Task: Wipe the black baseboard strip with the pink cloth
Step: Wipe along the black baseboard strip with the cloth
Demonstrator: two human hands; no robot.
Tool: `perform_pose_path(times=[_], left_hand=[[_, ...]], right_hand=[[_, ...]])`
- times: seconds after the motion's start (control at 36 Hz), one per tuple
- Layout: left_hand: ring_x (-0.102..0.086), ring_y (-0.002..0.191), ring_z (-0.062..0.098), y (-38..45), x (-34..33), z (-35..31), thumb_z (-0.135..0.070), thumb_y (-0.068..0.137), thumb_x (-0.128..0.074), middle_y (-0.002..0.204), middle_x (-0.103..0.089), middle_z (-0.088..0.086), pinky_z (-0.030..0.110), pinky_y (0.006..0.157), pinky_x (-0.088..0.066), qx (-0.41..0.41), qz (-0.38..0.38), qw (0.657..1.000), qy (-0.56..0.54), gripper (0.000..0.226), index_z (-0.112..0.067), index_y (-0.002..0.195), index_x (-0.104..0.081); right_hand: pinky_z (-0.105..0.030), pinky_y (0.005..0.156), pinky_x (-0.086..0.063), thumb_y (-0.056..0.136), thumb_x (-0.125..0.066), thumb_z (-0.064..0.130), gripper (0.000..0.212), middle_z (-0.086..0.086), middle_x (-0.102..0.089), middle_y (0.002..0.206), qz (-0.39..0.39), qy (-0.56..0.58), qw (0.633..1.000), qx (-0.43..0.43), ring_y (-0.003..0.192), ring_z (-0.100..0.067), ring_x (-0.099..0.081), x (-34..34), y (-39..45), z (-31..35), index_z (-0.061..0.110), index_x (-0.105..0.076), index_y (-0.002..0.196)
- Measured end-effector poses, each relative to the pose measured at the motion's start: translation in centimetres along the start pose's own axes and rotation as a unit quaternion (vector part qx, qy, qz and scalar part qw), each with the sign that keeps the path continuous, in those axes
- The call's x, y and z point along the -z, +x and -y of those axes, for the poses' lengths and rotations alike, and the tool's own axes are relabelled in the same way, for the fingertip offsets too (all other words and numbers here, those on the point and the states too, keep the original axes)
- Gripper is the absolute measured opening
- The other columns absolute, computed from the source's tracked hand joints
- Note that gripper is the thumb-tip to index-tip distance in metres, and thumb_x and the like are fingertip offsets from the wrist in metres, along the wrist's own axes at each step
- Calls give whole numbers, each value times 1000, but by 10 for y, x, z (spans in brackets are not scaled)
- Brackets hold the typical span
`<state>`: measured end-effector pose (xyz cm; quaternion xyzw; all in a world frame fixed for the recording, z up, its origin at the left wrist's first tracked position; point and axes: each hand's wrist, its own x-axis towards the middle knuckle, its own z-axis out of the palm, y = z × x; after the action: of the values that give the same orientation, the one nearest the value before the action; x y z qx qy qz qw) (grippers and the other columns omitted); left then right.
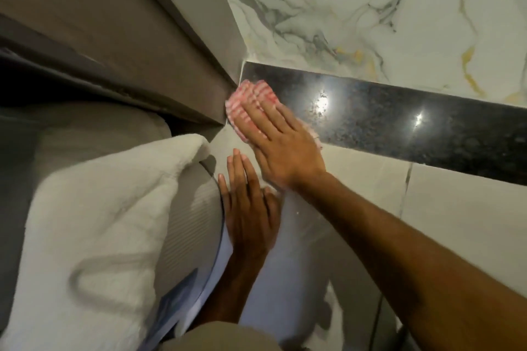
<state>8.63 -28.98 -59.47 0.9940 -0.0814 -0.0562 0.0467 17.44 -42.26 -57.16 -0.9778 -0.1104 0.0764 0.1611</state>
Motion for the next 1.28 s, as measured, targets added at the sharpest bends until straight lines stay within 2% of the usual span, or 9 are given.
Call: perform_pose_path(times=[0.14, 0.33, 0.53, 0.64, 0.83, 0.94, 1.03, 1.17, 1.28], left_hand=[[-20, 169, 36, -5, 7, 12, -32, 113, -23, 181, -20, 22, 59, 135, -27, -39, 13, 999, -35, 66, 2, 170, -23], [-17, 170, 36, -4, 6, 11, -28, 111, -26, 182, -17, 21, 53, 140, -15, -29, 14, 999, -9, 67, 0, 172, -18], [0, 171, 40, -9, -2, 16, -23, 113, 1, 182, 3, 26, 56, 140, -12, -41, 34, 998, 26, 64, 3, 171, 4], [-19, 169, 38, -4, -5, 17, -27, 115, -14, 182, -16, 22, 55, 139, -16, -40, -6, 999, -29, 63, -2, 173, -16], [-13, 170, 38, -4, -7, 15, -31, 116, -15, 182, -13, 21, 55, 140, -12, -46, -9, 999, 14, 64, -5, 174, -13], [-9, 170, 40, -5, -6, 14, -43, 119, -19, 181, -10, 24, 58, 139, -14, -51, 12, 998, 34, 68, -3, 173, -12], [-23, 166, 43, -5, -2, 12, -43, 118, -9, 179, -22, 28, 63, 133, -30, -59, 12, 998, 31, 69, 1, 172, -17], [-17, 170, 35, -2, -1, 12, -28, 116, -18, 182, -16, 19, 52, 141, -8, -49, -26, 998, -18, 62, -4, 173, -19], [-8, 172, 32, -3, -6, 16, -27, 112, -29, 184, -10, 16, 50, 141, -4, -51, -14, 999, 3, 67, -8, 174, -14]], right_hand=[[-55, 139, -29, 113, -46, 33, 65, -10, -25, 183, -31, -46, 998, -27, 172, -31, -21, 0, -89, -22, 23, -29, 175], [-48, 145, -8, 117, -37, 38, 67, -9, -12, 187, -122, 10, 946, -300, 175, -30, -9, 3, -20, -22, 20, -15, 178], [-58, 139, -28, 112, -51, 25, 67, -13, -20, 185, -92, 12, 991, -94, 173, -36, -17, -18, -112, 17, 18, -28, 175], [-46, 143, -17, 105, -67, 23, 76, -6, -25, 184, -67, -9, 988, -137, 171, -34, -26, -16, -175, 2, 22, -33, 173], [-49, 145, -6, 118, -30, 39, 67, -11, -3, 188, -105, 12, 947, -304, 175, -30, -1, 9, -14, -26, 20, -7, 178], [-51, 145, -7, 119, -35, 39, 63, -9, -10, 187, -48, 44, 993, -103, 175, -31, -6, 4, 12, 8, 23, -17, 178], [-53, 139, -31, 116, -47, 39, 57, -9, -38, 179, -51, 29, 998, -19, 169, -32, -32, -3, -43, 16, 23, -41, 170], [-53, 142, -23, 113, -51, 30, 61, -7, -31, 181, -67, -17, 996, -63, 172, -32, -25, 1, -106, -39, 22, -37, 172], [-49, 144, -10, 117, -33, 38, 64, -8, -17, 186, -129, -21, 962, -238, 175, -29, -13, 15, -42, -59, 22, -18, 177]])
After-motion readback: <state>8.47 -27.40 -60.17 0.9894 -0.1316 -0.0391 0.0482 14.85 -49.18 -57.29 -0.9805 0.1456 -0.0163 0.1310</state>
